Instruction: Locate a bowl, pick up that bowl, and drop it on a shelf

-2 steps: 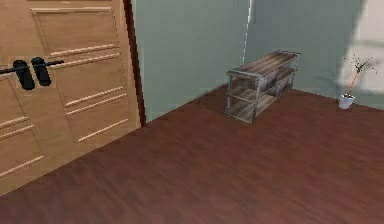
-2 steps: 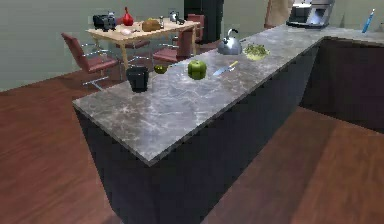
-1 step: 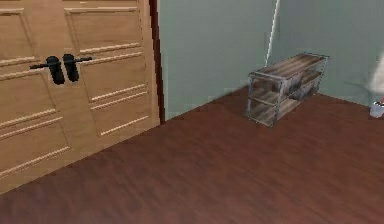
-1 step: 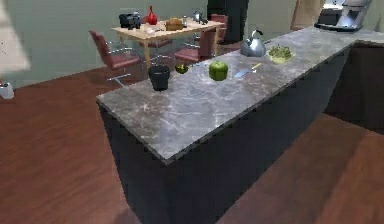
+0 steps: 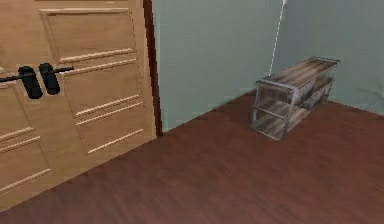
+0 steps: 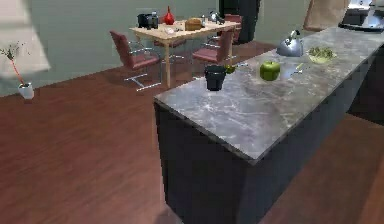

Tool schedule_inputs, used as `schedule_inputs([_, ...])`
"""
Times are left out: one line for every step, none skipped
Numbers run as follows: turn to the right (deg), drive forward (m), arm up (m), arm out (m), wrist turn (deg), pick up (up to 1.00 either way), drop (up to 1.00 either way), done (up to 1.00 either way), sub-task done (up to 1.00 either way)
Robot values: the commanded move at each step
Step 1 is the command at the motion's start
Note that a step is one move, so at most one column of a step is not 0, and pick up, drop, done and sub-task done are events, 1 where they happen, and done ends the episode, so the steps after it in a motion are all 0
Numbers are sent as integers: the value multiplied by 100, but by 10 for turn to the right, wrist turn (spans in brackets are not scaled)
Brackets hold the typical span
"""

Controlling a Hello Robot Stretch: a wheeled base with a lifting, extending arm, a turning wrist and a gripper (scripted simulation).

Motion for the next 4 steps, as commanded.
schedule_inputs([450, 0, 0, 0, 0, 0, 0, 0, 0])
schedule_inputs([0, 100, 0, 0, 0, 0, 0, 0, 0])
schedule_inputs([450, 0, 0, 0, 0, 0, 0, 0, 0])
schedule_inputs([0, 45, 0, 0, 0, 0, 0, 0, 0])
